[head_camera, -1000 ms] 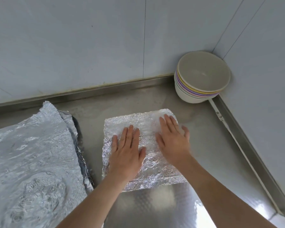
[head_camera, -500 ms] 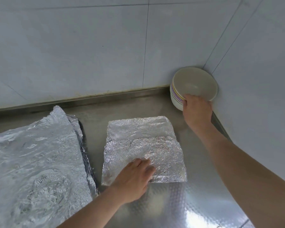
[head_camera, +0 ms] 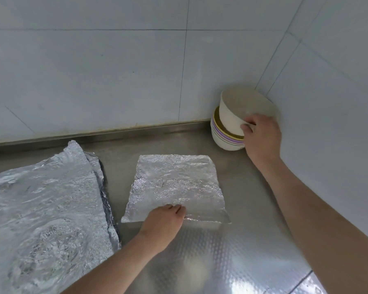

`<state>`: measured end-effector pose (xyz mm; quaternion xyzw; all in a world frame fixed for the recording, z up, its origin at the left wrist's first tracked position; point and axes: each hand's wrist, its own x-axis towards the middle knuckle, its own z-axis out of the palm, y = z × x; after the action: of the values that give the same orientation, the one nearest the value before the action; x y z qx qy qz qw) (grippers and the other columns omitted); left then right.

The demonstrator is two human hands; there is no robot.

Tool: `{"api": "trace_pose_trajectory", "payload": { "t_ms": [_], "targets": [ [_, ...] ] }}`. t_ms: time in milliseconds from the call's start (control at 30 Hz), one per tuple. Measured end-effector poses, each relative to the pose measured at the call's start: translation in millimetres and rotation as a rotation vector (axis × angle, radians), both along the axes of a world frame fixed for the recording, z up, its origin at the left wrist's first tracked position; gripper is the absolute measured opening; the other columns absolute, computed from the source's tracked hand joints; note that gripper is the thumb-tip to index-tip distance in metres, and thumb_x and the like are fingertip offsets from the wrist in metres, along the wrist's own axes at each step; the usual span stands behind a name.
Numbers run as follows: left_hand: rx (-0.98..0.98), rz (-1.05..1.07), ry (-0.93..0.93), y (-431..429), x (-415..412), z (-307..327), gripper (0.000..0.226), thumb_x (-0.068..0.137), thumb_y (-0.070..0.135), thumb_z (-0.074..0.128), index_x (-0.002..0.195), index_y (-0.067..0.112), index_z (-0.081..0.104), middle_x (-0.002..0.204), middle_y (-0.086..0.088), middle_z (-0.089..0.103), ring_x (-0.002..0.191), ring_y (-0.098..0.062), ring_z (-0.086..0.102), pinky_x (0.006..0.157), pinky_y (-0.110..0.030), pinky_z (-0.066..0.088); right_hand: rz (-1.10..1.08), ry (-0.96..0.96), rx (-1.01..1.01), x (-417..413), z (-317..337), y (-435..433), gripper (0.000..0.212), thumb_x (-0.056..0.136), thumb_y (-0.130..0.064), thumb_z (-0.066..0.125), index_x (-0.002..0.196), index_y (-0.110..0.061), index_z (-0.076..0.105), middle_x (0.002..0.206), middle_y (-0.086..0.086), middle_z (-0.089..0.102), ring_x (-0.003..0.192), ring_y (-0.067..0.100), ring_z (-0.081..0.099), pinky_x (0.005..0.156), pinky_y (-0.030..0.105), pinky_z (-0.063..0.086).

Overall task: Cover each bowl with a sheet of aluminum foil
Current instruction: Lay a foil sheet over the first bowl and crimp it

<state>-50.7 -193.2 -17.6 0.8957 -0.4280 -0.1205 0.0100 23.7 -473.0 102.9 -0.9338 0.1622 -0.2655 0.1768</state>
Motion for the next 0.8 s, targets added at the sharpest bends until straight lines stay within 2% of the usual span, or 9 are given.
{"api": "trace_pose_trajectory", "payload": {
  "t_ms": [67, 167, 267, 333, 500, 600, 667, 733, 800],
  "targets": [
    [-0.134, 0.146, -0.016, 0.6, 4.6, 21.5, 0.040, 0.066, 0.009, 0.078, 0.102, 0.020, 0.067, 0.070, 0.005, 0.067, 0.056, -0.014, 0.064, 0.043, -0.024, 0.047, 0.045, -0.085, -0.057, -12.9, 3.2, 7.2, 0.004, 0.083, -0.005, 0.067, 0.087, -0.003, 0.067, 0.087, 0.014, 0.069, 0.087, 0.035, 0.058, 0.072, 0.038, 0.045],
    [-0.337, 0.403, -0.060, 7.6, 20.8, 56.8, 0.030, 0.096, 0.008, 0.047, 0.121, 0.021, 0.057, 0.065, 0.004, 0.058, 0.054, -0.015, 0.058, 0.049, -0.029, 0.049, 0.090, -0.201, -0.112, -36.5, 1.8, 20.7, 0.007, 0.074, 0.001, 0.071, 0.077, -0.003, 0.066, 0.075, 0.012, 0.066, 0.078, 0.036, 0.057, 0.068, 0.037, 0.042],
    [-0.692, 0.718, -0.016, 22.8, 35.9, 85.1, 0.021, 0.101, 0.017, 0.043, 0.091, 0.016, 0.062, 0.063, 0.001, 0.057, 0.057, -0.021, 0.053, 0.051, -0.033, 0.038, 0.082, -0.214, -0.077, -62.1, -1.0, 37.7, 0.009, 0.073, 0.002, 0.072, 0.074, -0.004, 0.065, 0.072, 0.012, 0.065, 0.074, 0.035, 0.057, 0.065, 0.039, 0.043],
    [-0.867, 0.869, 0.045, 34.5, 44.1, 103.5, 0.033, 0.102, 0.022, 0.042, 0.070, 0.017, 0.045, 0.059, 0.002, 0.045, 0.056, -0.019, 0.042, 0.052, -0.035, 0.027, 0.095, -0.190, -0.075, -78.6, -7.9, 49.3, 0.012, 0.071, 0.005, 0.073, 0.072, -0.004, 0.065, 0.071, 0.012, 0.065, 0.071, 0.035, 0.058, 0.064, 0.039, 0.041],
    [-1.248, 0.872, 0.145, 68.8, 35.7, 161.0, 0.039, 0.100, 0.017, 0.046, 0.064, 0.017, 0.034, 0.060, 0.003, 0.031, 0.053, -0.007, 0.025, 0.050, -0.024, 0.020, 0.155, -0.016, -0.045, -134.9, -39.3, 108.9, 0.022, 0.058, 0.010, 0.076, 0.065, -0.007, 0.064, 0.068, 0.008, 0.064, 0.069, 0.033, 0.058, 0.054, 0.031, 0.042],
    [-1.483, 0.934, 0.433, 88.3, 27.0, 180.5, 0.023, 0.096, 0.021, 0.055, 0.076, 0.013, 0.052, 0.072, -0.005, 0.047, 0.067, -0.008, 0.044, 0.069, -0.021, 0.041, 0.236, 0.090, -0.022, -171.5, -67.9, 147.7, 0.017, 0.061, 0.004, 0.072, 0.064, -0.011, 0.066, 0.067, 0.003, 0.062, 0.070, 0.030, 0.059, 0.049, 0.030, 0.046],
    [-1.551, 0.996, 0.666, 102.7, 18.6, 187.8, 0.014, 0.093, 0.024, 0.060, 0.085, 0.013, 0.062, 0.091, -0.005, 0.064, 0.090, -0.017, 0.059, 0.096, -0.040, 0.046, 0.270, 0.140, -0.012, -195.1, -83.3, 169.4, 0.009, 0.069, -0.008, 0.061, 0.064, -0.014, 0.066, 0.068, 0.000, 0.061, 0.070, 0.027, 0.061, 0.048, 0.028, 0.046],
    [-1.577, 1.040, 0.858, 113.4, 7.8, 192.6, 0.010, 0.095, 0.020, 0.059, 0.092, 0.014, 0.066, 0.095, -0.003, 0.071, 0.098, -0.021, 0.065, 0.096, -0.042, 0.048, 0.282, 0.196, 0.032, -211.8, -93.9, 185.0, 0.013, 0.071, -0.012, 0.056, 0.063, -0.015, 0.065, 0.067, -0.001, 0.060, 0.071, 0.025, 0.062, 0.049, 0.027, 0.047],
    [-1.574, 1.068, 0.989, 121.9, -6.2, 195.4, 0.012, 0.097, 0.017, 0.055, 0.097, 0.012, 0.065, 0.087, -0.003, 0.074, 0.087, -0.021, 0.070, 0.084, -0.038, 0.054, 0.261, 0.241, 0.025, -224.4, -97.3, 196.5, 0.013, 0.065, -0.001, 0.067, 0.065, -0.015, 0.066, 0.070, 0.000, 0.063, 0.076, 0.028, 0.067, 0.051, 0.028, 0.051]
  ]
}}
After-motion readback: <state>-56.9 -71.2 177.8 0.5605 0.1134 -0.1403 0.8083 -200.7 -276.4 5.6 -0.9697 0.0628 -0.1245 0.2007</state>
